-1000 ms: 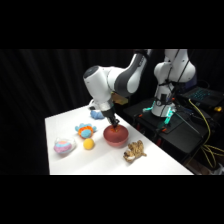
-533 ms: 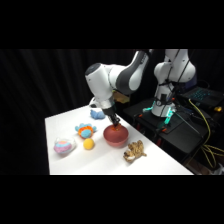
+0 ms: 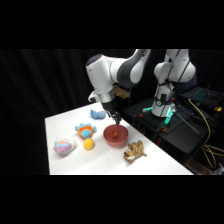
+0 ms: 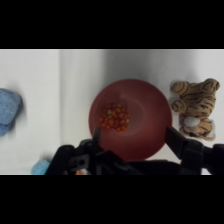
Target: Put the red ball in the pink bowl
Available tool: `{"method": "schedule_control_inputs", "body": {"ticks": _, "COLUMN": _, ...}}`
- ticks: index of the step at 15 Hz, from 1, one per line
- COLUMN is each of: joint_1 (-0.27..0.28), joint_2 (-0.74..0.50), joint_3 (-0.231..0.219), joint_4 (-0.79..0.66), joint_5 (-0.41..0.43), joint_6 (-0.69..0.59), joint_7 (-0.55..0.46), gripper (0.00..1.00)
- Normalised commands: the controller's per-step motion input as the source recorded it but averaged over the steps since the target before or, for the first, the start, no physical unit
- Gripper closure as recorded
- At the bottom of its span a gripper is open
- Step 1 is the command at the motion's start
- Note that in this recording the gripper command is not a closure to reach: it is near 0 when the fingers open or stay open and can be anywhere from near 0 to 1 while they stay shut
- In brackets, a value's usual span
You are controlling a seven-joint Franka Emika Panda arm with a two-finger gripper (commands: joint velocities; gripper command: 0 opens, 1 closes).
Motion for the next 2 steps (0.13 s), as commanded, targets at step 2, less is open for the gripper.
{"method": "schedule_control_inputs", "body": {"ticks": 2, "joint_1": -0.061, "joint_2": -0.33, "joint_3": -0.037, "joint_4": -0.14, "joint_5": -0.015, "joint_6": 0.08, "joint_7": -0.11, "gripper": 0.00}}
